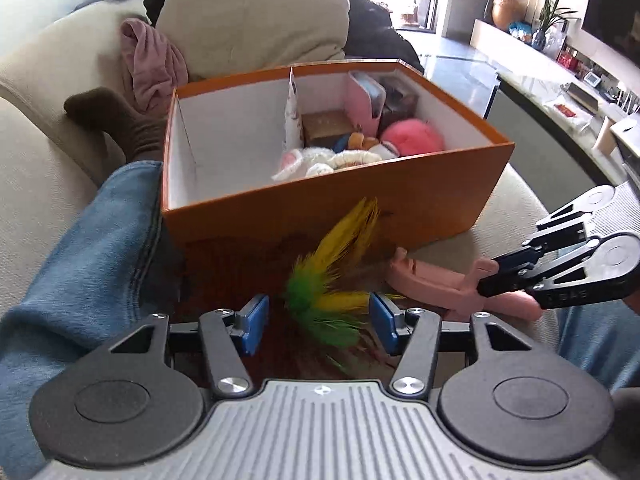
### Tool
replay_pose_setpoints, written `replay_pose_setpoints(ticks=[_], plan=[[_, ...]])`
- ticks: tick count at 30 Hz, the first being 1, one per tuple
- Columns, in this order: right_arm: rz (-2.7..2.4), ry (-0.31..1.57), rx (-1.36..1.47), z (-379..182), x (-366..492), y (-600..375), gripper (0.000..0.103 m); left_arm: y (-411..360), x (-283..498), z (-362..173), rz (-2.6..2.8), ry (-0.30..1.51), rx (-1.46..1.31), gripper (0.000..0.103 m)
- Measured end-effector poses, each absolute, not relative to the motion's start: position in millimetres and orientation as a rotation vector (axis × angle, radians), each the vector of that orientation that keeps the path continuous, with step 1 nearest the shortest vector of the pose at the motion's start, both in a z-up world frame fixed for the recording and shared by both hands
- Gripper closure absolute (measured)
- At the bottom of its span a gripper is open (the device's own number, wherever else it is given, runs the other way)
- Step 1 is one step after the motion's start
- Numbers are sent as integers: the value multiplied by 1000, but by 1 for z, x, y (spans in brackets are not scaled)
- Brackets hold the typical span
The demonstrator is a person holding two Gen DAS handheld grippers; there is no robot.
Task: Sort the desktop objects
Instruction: 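Grasp the feather cat toy with the left tool while the right tool grasps the pink toy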
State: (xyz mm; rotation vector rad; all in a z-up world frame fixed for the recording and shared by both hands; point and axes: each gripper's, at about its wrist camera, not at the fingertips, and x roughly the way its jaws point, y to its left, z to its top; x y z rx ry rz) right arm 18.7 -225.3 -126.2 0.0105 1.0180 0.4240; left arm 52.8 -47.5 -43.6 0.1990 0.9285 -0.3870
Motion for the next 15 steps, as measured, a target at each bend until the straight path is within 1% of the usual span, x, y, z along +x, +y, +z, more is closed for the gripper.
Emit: replay_pose_setpoints(ticks=[5,7,8,9,10,11,12,15], plan=[[433,1025,112,-130,21,-232,87,-58,69,-65,-310,934,244,39],[438,1027,147,-130,20,-234,90,-59,72,-70,-277,931,264,51],[443,1029,160,-129,18,-234,91,-59,73,-71,-262,928,269,64],[449,1030,172,-128,17,-234,93,-57,74,-71,-252,922,268,72],[454,1030,178,-126,16,-232,94,-54,75,-70,-248,917,256,77],[458,1029,178,-124,14,-230,95,-52,75,-69,-251,921,238,88],[457,1026,175,-122,12,-228,96,-49,76,-67,-256,925,215,96],[449,1011,182,-113,8,-225,97,-42,76,-63,-275,923,160,101]])
